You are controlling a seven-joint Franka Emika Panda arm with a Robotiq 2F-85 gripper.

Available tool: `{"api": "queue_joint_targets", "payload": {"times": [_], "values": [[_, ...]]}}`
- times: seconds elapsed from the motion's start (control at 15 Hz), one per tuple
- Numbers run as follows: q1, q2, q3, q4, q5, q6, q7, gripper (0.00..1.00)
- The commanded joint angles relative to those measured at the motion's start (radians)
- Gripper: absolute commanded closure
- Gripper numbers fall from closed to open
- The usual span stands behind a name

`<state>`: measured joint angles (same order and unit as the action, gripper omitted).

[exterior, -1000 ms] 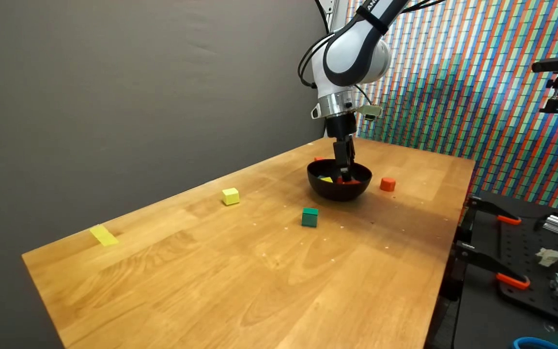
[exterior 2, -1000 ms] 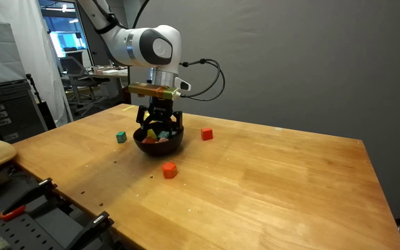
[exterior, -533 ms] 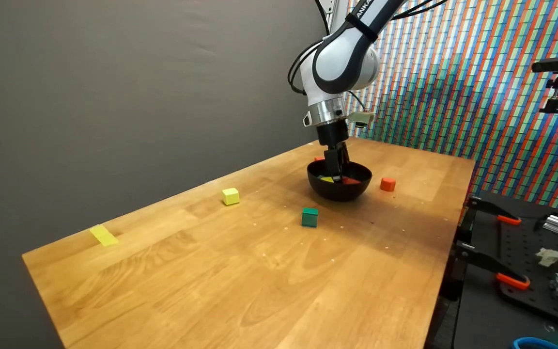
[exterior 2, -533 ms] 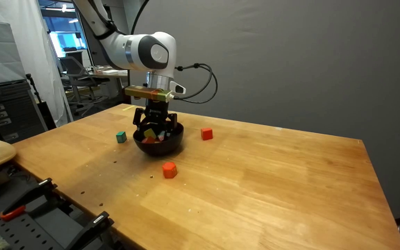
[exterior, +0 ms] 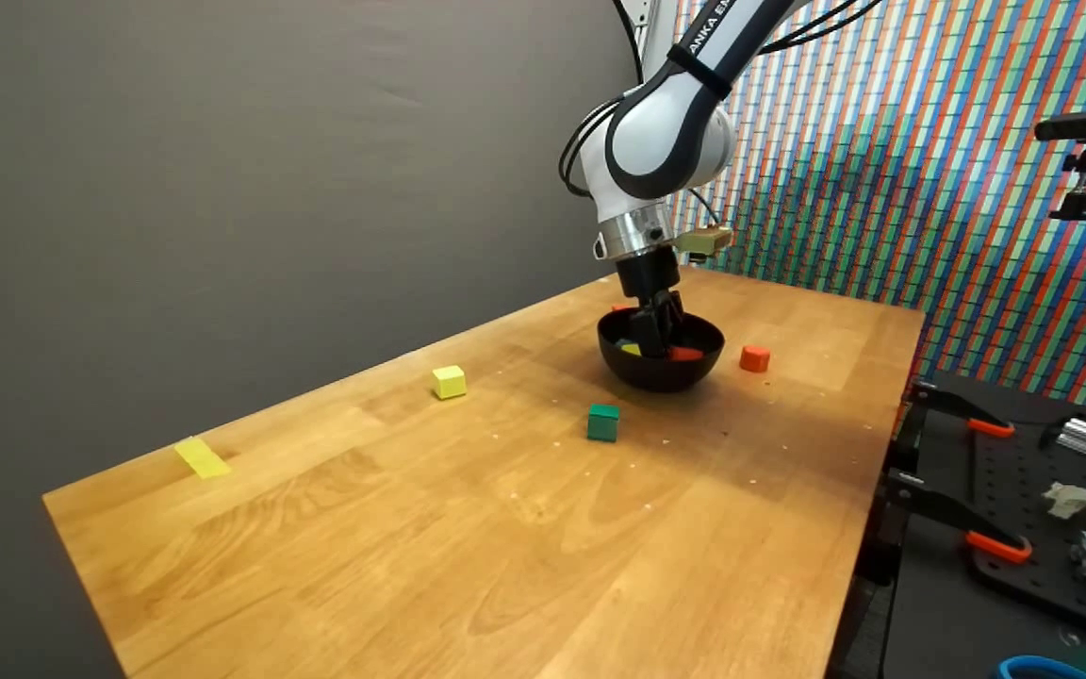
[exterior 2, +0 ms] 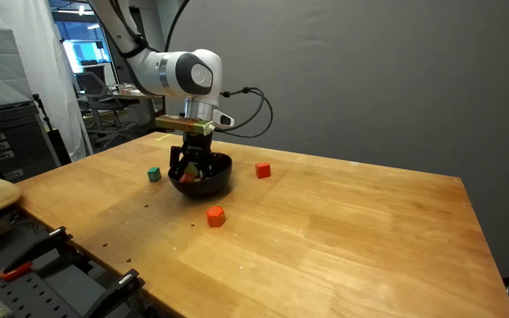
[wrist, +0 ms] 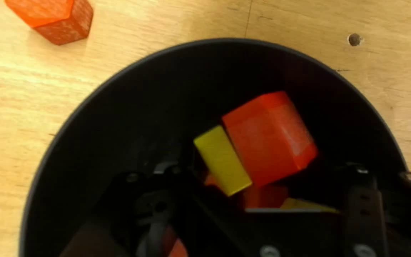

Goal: Remove the blocks from the bowl and put them on the table

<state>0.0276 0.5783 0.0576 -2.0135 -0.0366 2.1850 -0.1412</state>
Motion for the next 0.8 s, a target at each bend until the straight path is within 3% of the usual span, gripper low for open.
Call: {"api": "queue_joint_targets", "payload": {"times": [0.0,0.47,0.73], "values": [[0.027,-0.013,-0.026,0.018,-0.032,-0.03,0.075,0.55],[0.063,-0.077,-0.067,0.009,-0.101,-0.009,0.229,0.59],[0.063,-0.153,-0.045,0.008,-0.046,0.027,0.295,0.59]]}}
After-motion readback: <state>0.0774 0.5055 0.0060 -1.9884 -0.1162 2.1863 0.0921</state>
